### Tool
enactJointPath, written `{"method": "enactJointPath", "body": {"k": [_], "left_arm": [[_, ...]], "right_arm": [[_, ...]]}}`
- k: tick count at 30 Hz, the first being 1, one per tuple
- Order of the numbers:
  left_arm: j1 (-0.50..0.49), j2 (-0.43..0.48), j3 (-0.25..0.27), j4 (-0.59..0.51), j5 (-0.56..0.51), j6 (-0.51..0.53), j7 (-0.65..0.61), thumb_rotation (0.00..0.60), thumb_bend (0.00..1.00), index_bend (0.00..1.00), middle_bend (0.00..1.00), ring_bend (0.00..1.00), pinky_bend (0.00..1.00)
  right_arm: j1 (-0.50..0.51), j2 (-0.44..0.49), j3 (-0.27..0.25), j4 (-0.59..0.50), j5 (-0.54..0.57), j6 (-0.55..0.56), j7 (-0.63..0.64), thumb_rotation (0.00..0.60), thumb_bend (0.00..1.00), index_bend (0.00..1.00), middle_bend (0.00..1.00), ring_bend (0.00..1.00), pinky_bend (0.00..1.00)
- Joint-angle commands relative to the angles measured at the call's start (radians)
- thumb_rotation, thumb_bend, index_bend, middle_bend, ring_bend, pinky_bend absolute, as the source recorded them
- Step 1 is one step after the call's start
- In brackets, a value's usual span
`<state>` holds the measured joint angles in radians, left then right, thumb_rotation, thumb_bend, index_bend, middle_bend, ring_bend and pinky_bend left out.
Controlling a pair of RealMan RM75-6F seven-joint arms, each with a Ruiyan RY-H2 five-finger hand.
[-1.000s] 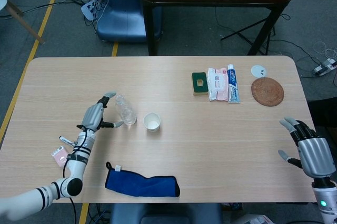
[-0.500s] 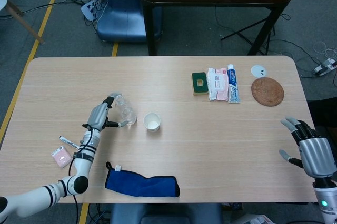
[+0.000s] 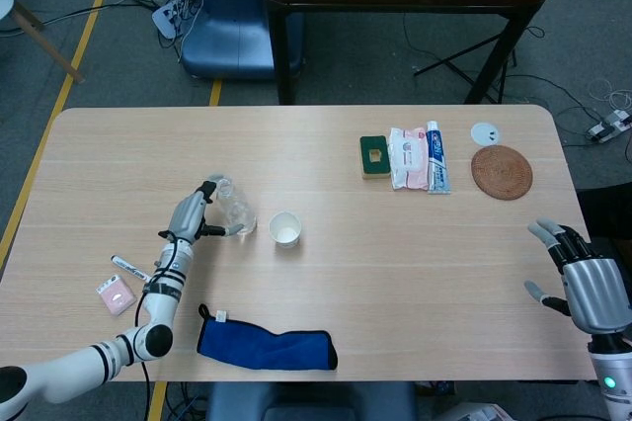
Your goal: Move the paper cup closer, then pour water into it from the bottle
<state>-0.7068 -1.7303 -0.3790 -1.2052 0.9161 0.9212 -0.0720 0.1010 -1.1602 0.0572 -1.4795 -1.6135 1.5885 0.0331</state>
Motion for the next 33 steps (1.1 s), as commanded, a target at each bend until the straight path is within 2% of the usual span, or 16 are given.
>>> {"method": "enactJointPath", "body": {"k": [1,27,33], "left_arm": [[-0.003,-0.003,-0.002,0.004,-0.003,-0.006,-0.003,0.6,0.06,0.23,0.12,0.15,0.24],[-0.04,-0.058,-0.016,0.025,-0.029,-0.018,0.012,0.6,0.07,0.26,0.16,0.16,0.24],[-0.043,-0.066,-0.022,0.034,-0.037,-0.008,0.021,0.6,0.06,0.33,0.23,0.22,0.24]], "right_arm": [[0.0,0.0,0.0,0.0,0.0,-0.001,0.0,0.6,0.04,0.2,0.19,0.19,0.46],[-0.006,0.008,0.005,-0.001,-0.004,0.008,0.017,0.6,0.04,0.2,0.2,0.19,0.46],[-0.006,0.008,0.006,-0.001,-0.004,0.006,0.017,0.6,0.04,0.2,0.2,0.19,0.46]]}}
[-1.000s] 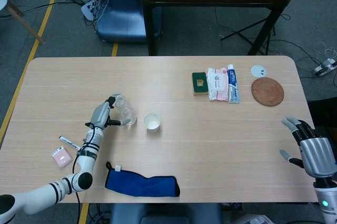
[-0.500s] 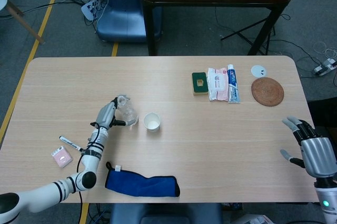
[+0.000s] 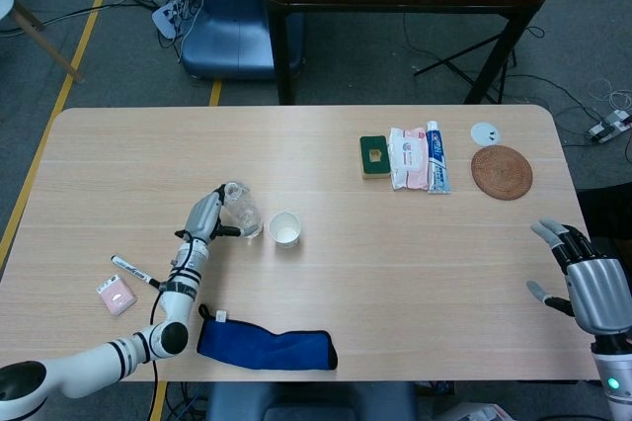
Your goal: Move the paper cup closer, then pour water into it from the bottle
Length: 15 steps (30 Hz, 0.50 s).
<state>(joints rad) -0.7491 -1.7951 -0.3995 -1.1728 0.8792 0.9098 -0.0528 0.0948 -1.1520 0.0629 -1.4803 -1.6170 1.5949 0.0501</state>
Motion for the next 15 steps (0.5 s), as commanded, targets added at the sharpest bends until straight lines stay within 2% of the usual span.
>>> {"method": "enactJointPath", "body": {"k": [1,6,15], "left_arm": [[0.0,-0.002,-0.002,0.002,-0.001,0.004,0.002,0.6,0.07,0.35,0.25,0.23,0.24],[0.002,0.001,-0.004,0.004,-0.005,0.003,0.002,0.6,0.06,0.42,0.33,0.29,0.26],[0.011,0.005,-0.003,0.007,0.0,0.004,-0.01,0.6,0.07,0.47,0.39,0.34,0.28]], "right_arm": [[0.0,0.0,0.0,0.0,0.0,-0.001,0.0,0.6,0.04,0.2,0.2,0.19,0.46],[-0.001,0.0,0.001,-0.001,-0.001,0.001,0.0,0.6,0.04,0.2,0.2,0.19,0.46],[0.0,0.0,0.001,-0.001,-0.001,-0.001,-0.002,0.6,0.04,0.2,0.2,0.19,0.46]]}}
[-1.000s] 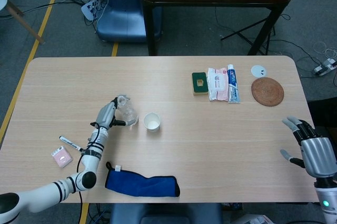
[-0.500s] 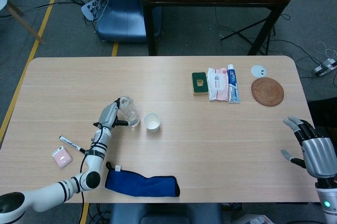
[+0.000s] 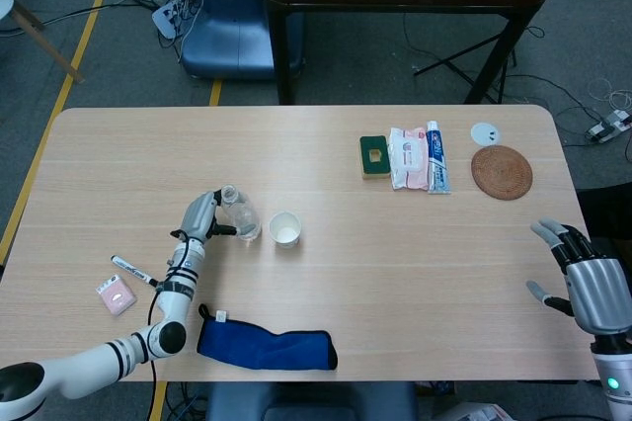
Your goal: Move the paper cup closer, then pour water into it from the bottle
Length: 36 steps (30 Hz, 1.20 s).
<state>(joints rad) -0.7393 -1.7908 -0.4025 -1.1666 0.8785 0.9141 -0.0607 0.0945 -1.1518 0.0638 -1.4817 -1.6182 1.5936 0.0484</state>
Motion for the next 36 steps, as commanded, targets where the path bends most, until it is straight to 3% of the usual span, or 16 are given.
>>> {"method": "enactJointPath", "body": {"k": [1,10,19,36], "left_arm": [[0.003,0.002,0.001,0.002,0.002,-0.001,-0.004,0.6,0.07,0.48,0.39,0.34,0.28],[0.022,0.018,0.005,-0.008,0.029,0.01,-0.035,0.6,0.07,0.52,0.42,0.37,0.32],[0.042,0.055,0.019,-0.059,0.058,0.05,-0.005,0.6,0.07,0.55,0.46,0.45,0.45],[0.068,0.246,0.068,-0.356,0.015,0.19,0.345,0.6,0.06,0.6,0.56,0.5,0.5]], "right_arm": [[0.0,0.0,0.0,0.0,0.0,0.0,-0.001,0.6,0.04,0.2,0.2,0.19,0.46],[0.002,-0.002,0.0,0.0,0.001,-0.006,-0.003,0.6,0.04,0.2,0.2,0.19,0.46],[0.003,-0.003,0.0,-0.002,0.001,-0.009,-0.009,0.6,0.04,0.2,0.2,0.19,0.46],[0.009,-0.004,-0.005,-0.006,0.001,-0.026,-0.019,0.6,0.04,0.2,0.2,0.19,0.46]]}}
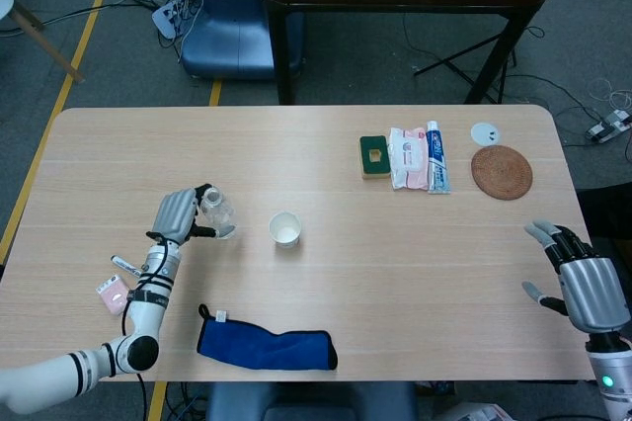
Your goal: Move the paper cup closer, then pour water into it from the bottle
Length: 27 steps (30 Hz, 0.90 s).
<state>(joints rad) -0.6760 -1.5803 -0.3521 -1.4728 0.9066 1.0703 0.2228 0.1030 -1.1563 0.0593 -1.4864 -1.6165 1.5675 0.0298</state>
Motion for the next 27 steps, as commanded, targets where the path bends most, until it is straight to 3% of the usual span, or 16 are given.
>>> {"method": "enactJointPath", "body": {"k": [1,12,27], "left_arm": [[0.005,0.04,0.022,-0.06,-0.015,0.04,0.079,0.6,0.07,0.61,0.56,0.51,0.5],[-0.024,0.048,0.067,-0.128,-0.064,0.113,0.311,0.6,0.06,0.65,0.61,0.54,0.52],[-0.156,0.03,0.015,-0.226,-0.405,0.21,0.685,0.6,0.07,0.65,0.62,0.54,0.53]], "right_arm": [[0.0,0.001,-0.001,-0.001,-0.001,0.0,0.0,0.6,0.04,0.2,0.2,0.19,0.46],[-0.001,0.006,-0.002,-0.002,-0.002,0.0,0.012,0.6,0.04,0.2,0.2,0.19,0.46],[0.002,0.016,-0.002,0.002,0.004,-0.009,0.045,0.6,0.04,0.2,0.2,0.19,0.46]]}}
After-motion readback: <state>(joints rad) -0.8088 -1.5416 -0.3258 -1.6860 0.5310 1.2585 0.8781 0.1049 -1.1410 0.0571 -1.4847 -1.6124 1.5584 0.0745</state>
